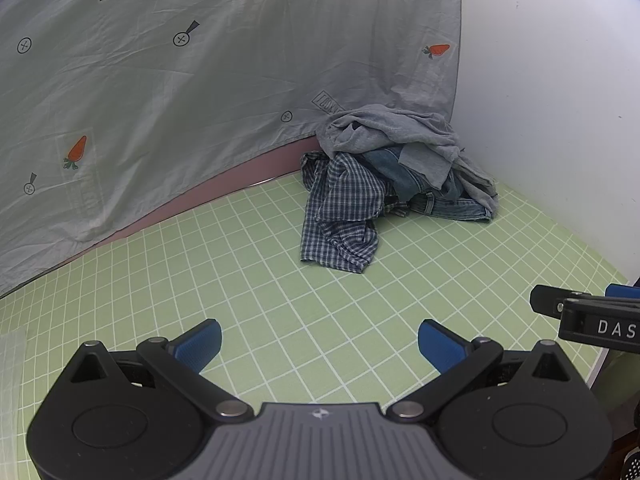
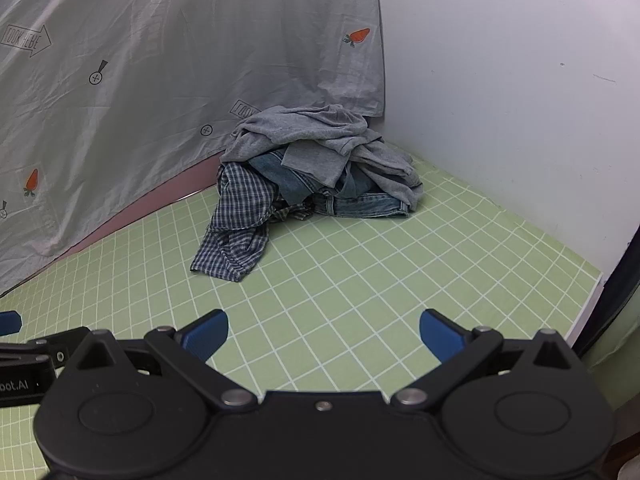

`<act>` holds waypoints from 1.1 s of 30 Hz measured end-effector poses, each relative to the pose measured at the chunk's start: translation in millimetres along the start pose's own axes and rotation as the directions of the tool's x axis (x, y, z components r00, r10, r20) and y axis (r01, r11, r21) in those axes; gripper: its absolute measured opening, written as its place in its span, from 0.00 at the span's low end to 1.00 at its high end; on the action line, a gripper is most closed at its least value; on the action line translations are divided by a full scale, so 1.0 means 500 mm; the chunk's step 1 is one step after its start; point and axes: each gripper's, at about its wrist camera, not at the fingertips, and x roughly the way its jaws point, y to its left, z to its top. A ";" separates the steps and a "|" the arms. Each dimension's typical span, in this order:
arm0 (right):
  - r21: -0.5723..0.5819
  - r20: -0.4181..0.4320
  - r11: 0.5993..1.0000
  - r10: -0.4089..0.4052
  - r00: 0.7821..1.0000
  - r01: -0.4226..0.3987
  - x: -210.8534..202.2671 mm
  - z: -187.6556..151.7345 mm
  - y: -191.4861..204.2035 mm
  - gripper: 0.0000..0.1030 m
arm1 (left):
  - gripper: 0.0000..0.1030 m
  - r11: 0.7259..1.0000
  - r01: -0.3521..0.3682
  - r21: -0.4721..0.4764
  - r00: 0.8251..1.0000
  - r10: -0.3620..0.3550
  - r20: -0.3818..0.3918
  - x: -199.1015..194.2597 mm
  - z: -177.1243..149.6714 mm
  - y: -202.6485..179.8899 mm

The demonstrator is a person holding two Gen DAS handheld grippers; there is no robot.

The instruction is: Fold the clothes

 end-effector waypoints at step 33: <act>0.006 -0.007 1.000 0.007 1.000 -0.007 0.007 0.001 -0.008 1.00 | 1.00 1.000 -0.030 -0.007 0.999 0.030 -0.017 0.008 -0.001 0.002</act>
